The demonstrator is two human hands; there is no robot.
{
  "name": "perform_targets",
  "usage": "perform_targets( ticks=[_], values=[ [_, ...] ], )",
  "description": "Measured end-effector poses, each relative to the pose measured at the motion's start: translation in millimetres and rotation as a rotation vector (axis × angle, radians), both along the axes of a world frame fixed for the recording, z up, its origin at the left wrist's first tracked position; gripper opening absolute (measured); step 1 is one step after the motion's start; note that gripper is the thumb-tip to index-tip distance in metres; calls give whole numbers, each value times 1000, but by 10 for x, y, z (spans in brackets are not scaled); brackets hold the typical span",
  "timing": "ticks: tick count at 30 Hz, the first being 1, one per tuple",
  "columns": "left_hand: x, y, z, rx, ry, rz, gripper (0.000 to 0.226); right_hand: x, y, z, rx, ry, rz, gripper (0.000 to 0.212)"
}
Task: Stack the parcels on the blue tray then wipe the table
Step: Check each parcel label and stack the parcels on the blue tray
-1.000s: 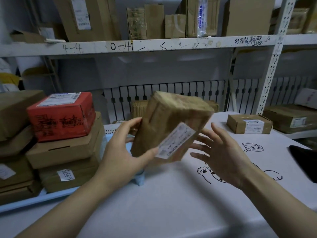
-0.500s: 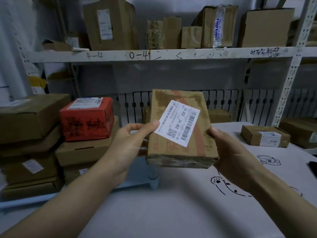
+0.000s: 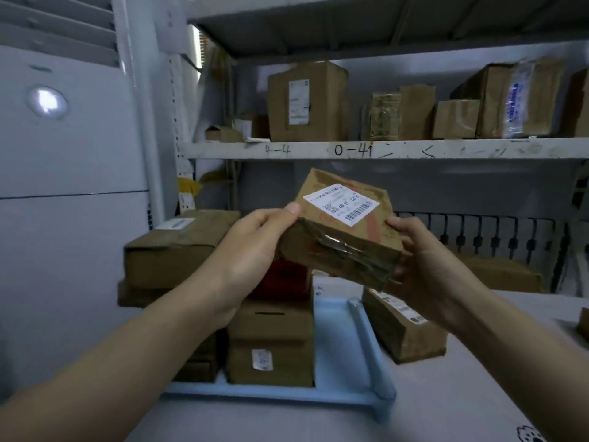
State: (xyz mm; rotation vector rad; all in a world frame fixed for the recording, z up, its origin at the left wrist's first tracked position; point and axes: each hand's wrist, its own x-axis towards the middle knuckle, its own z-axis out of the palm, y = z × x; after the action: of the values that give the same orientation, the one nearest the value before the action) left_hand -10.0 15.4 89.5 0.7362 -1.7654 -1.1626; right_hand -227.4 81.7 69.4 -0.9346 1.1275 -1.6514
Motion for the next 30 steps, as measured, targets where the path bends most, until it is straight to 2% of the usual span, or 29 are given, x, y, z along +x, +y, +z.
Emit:
perform_targets(
  ticks=[3,6,9,14,18,22,27,30],
  values=[
    [213,-191,132,3,4,66,55,238,-252,204,28,44,10,38],
    [419,-380,315,28,66,152,40,507,-489,425,25,108,-7,38],
    [625,-520,471,133,194,215,33,774,-751,564,-18,136,12,39],
    [985,-760,582,229,247,363,22,1238,-1104,676,-47,189,58,35],
    [1164,-906,517,272,190,417,18,1429,-1255,653,-9,175,71,37],
    [1206,-1030,412,259,145,450,32,1484,-1302,618,12,123,104,51],
    [1160,-1038,343,199,0,498,39,1452,-1300,597,36,152,144,35],
    [1101,-982,344,188,-10,520,43,1400,-1245,560,28,189,136,55]
  ],
)
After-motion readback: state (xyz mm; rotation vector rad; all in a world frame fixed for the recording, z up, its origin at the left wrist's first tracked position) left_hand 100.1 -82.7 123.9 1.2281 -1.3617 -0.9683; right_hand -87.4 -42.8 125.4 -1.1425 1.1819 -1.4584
